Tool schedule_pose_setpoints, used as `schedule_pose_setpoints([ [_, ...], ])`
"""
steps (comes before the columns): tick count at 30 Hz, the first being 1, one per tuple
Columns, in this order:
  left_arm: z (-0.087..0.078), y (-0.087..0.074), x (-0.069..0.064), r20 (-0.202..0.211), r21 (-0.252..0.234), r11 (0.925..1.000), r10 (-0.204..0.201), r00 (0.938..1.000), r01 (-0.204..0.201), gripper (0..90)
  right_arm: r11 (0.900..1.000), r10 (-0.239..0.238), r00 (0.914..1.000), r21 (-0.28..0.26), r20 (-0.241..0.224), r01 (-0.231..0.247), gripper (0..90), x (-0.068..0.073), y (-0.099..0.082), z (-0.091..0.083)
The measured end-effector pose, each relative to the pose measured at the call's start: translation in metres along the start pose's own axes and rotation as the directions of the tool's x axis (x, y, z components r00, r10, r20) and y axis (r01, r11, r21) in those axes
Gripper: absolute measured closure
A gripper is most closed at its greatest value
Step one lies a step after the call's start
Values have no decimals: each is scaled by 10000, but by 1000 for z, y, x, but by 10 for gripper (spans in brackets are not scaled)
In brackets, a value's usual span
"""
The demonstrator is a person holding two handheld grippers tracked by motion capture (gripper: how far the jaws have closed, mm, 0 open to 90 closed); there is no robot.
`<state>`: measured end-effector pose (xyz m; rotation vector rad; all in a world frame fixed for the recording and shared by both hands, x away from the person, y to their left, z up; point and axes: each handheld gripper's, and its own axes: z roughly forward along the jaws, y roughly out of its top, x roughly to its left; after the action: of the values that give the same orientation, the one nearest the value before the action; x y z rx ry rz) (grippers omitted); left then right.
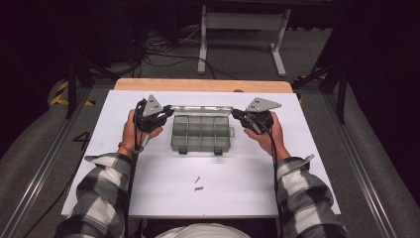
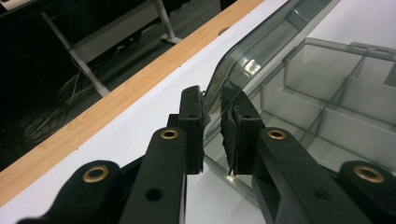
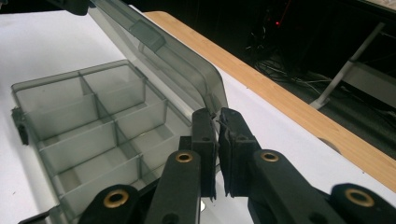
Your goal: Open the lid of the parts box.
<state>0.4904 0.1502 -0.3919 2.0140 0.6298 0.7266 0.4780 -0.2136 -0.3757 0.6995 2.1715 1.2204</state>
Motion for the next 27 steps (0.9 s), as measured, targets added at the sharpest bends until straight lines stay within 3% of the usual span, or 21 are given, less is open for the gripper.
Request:
schedule_pose_setpoints([
  [9,24,-7,6,-239,486,9985,-244,9994,256,812,9976,680,9975,-128,186,-678,851,-11,-3,16],
  [16,33,-8,11,-301,383,9967,-700,9971,711,824,9955,943,9950,-49,323,-942,849,-16,-9,29],
  [20,38,-9,13,-339,543,9962,-668,9972,686,818,9933,1132,9926,189,430,-1141,847,-18,-15,40],
  [23,47,-12,10,-487,1090,9929,-422,9979,473,806,9894,1397,9890,328,476,-1414,845,-21,-22,49],
  [27,55,-15,12,-589,1267,9904,-484,9971,555,805,9870,1480,9874,555,562,-1511,850,-21,-26,56],
])
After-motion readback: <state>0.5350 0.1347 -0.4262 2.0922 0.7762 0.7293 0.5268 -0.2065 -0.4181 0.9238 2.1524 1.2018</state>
